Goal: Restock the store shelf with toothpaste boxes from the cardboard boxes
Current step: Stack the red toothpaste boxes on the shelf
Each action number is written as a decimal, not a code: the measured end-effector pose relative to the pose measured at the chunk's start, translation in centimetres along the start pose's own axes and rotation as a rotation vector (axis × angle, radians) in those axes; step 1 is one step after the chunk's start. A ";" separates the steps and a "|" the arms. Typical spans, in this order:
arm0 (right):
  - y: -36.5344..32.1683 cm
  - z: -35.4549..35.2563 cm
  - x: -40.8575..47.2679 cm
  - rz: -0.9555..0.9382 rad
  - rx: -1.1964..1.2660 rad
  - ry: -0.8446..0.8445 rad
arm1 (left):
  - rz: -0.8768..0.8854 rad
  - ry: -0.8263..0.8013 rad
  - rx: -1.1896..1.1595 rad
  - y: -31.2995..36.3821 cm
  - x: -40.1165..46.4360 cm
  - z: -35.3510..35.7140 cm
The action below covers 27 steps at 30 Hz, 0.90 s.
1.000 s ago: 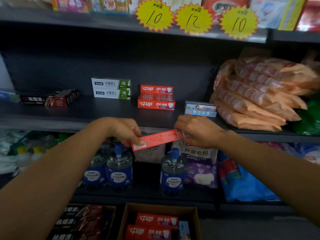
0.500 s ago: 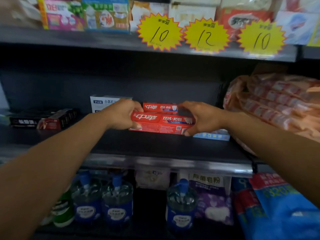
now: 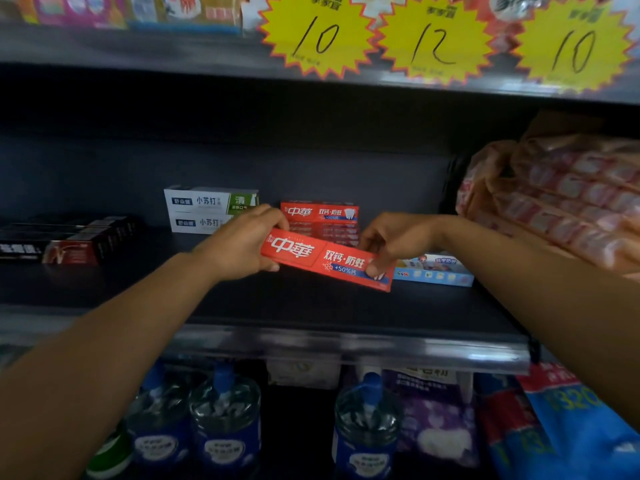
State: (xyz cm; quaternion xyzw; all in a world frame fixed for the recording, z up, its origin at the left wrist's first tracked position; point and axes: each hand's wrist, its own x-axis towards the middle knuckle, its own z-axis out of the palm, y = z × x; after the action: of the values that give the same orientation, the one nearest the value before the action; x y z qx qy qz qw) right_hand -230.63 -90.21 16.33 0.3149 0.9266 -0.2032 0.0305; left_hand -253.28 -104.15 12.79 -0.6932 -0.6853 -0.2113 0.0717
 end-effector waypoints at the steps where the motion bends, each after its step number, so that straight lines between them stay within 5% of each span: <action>1: 0.1 0.1 0.3 -0.004 -0.009 0.021 | -0.027 -0.035 -0.031 -0.2 0.2 0.2; 9: 1.5 1.2 3.4 -0.014 -0.176 0.158 | -0.163 -0.190 -0.184 -2.4 2.6 2.1; 27: 6.4 -3.2 16.4 -0.008 -0.406 0.507 | -0.192 0.042 0.011 -8.4 15.7 5.4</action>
State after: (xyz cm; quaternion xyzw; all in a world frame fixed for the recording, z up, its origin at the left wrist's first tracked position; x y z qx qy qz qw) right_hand -239.68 -75.00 14.01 0.3392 0.9276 0.0704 -0.1400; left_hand -260.95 -87.17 12.47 -0.6192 -0.7483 -0.2278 0.0693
